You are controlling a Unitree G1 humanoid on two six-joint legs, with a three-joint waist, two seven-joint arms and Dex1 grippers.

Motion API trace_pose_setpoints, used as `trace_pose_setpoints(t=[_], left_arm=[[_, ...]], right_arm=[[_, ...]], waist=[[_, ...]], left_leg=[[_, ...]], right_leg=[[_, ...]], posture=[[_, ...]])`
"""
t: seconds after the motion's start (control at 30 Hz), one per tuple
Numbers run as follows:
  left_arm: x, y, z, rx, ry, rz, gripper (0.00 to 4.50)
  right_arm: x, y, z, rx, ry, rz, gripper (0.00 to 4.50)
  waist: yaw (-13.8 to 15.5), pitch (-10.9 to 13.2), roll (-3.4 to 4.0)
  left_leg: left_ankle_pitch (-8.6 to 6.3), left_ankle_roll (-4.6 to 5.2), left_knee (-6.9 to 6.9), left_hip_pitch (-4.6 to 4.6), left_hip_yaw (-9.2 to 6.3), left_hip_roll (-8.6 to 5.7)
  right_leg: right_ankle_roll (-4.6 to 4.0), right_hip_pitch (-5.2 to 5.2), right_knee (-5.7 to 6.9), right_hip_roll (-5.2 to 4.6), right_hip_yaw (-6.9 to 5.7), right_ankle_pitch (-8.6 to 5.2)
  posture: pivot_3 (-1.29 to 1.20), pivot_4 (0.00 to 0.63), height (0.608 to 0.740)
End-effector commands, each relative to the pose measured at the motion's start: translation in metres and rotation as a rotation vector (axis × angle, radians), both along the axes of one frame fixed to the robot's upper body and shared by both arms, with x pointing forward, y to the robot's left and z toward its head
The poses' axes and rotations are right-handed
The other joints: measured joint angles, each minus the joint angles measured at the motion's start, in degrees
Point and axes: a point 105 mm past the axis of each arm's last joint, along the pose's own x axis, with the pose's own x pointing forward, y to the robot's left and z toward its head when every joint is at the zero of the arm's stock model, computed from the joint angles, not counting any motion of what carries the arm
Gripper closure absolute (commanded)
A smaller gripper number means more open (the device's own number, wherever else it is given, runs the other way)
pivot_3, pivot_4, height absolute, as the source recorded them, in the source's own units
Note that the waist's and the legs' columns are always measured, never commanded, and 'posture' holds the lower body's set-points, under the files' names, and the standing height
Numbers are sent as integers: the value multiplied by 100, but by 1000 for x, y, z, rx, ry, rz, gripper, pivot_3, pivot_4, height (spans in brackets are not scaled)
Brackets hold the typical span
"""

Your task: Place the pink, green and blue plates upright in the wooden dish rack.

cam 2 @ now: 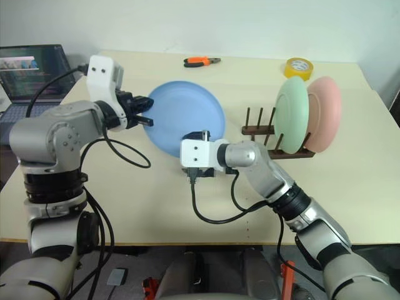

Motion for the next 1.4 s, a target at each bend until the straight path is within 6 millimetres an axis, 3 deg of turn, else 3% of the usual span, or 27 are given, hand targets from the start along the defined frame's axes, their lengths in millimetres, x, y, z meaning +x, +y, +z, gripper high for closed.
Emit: trace_pose_setpoints(t=[0.03,0.2,0.3,0.67,0.87,0.93,1.03,1.1,1.2,1.3,1.4], left_arm=[[-9,-13,28,-12,-100,-68,4500],[-13,-21,30,-40,-90,-106,4500],[-13,-22,30,-33,-84,-109,4500],[-11,-20,23,38,-74,-109,4500],[-12,-25,21,19,-81,-138,2880],[-16,-31,37,-44,-148,-197,2156],[-47,-50,60,-74,-267,-432,1091],[-73,-53,71,-47,-367,-566,1091],[-94,-40,88,-57,-483,-629,1091],[-96,-18,99,-85,-534,-579,1091],[-100,-10,95,-59,-530,-582,1091]], right_arm=[[-2,6,5,0,-48,20,1648],[-1,8,2,-12,-64,13,3515],[1,6,1,-21,-76,3,4412],[5,1,5,-4,-101,-12,4471],[4,8,25,103,-107,-14,4500],[-2,11,33,164,-108,25,4500],[-7,15,46,236,-110,62,4500],[-8,16,49,255,-111,66,4500],[-8,16,51,274,-106,71,4500],[-5,16,55,323,-82,59,4500],[4,9,66,398,-55,30,4500]], waist=[[1,0,0],[-2,0,0],[-3,0,0],[0,0,0],[-1,0,1],[1,0,0],[-9,2,-1],[-29,2,0],[-11,2,0],[-6,3,1],[-8,3,2]], left_leg=[[0,-1,0,0,-1,0],[1,-2,0,0,-2,-1],[3,-4,0,0,-5,0],[4,-7,-2,0,-10,-1],[5,-8,-1,1,-11,1],[5,-8,-1,0,-12,1],[5,-8,-2,-1,-10,1],[4,-9,-7,-1,-6,1],[4,-14,-16,1,-10,6],[7,-19,-15,2,-20,7],[10,-22,-10,11,-25,6]], right_leg=[[0,0,0,0,-1,0],[0,2,-1,-1,-1,0],[1,1,2,1,-3,-1],[-2,2,2,1,-5,0],[-3,2,2,1,-5,-1],[-4,2,3,2,-7,-1],[-5,2,-1,1,-6,-1],[-6,0,-3,-2,-3,-1],[-19,-3,0,-7,-9,-8],[-27,0,7,-5,-14,-13],[-20,8,11,7,-14,-16]], posture=[[0,150,740],[0,150,740],[0,150,740],[0,150,740],[0,150,740],[0,150,740],[0,150,740],[0,150,740],[0,150,740],[0,150,740],[0,150,740]])
